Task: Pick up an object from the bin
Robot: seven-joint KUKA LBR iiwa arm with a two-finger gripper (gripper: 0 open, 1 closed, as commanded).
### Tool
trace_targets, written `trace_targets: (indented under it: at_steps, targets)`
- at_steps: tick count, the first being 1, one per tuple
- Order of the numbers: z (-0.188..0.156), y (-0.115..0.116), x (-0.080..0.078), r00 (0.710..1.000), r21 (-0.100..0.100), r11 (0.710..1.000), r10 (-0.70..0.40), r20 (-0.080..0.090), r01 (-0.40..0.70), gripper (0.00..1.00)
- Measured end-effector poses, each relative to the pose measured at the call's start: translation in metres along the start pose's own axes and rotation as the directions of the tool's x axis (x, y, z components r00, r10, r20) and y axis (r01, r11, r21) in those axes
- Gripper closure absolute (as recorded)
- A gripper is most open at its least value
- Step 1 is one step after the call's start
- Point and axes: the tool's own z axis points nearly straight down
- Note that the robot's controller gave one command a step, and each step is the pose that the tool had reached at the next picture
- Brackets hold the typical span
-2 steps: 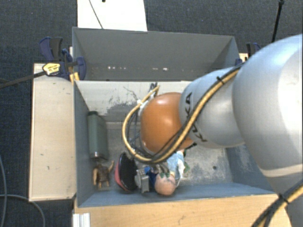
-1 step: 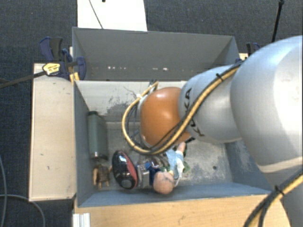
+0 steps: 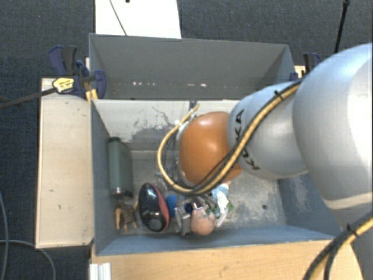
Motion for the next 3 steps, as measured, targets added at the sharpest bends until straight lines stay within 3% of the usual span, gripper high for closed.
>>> trace_targets:
  at_steps: [1,2,3]
  targets:
    - [-0.001,-0.006,0.020,1.000,-0.001,1.000,-0.006,0.000,0.006,1.00]
    - [-0.001,-0.006,0.020,1.000,-0.001,1.000,-0.005,0.000,0.005,1.00]
    - [-0.058,-0.014,0.009,1.000,0.001,1.000,-0.020,-0.011,0.020,1.00]
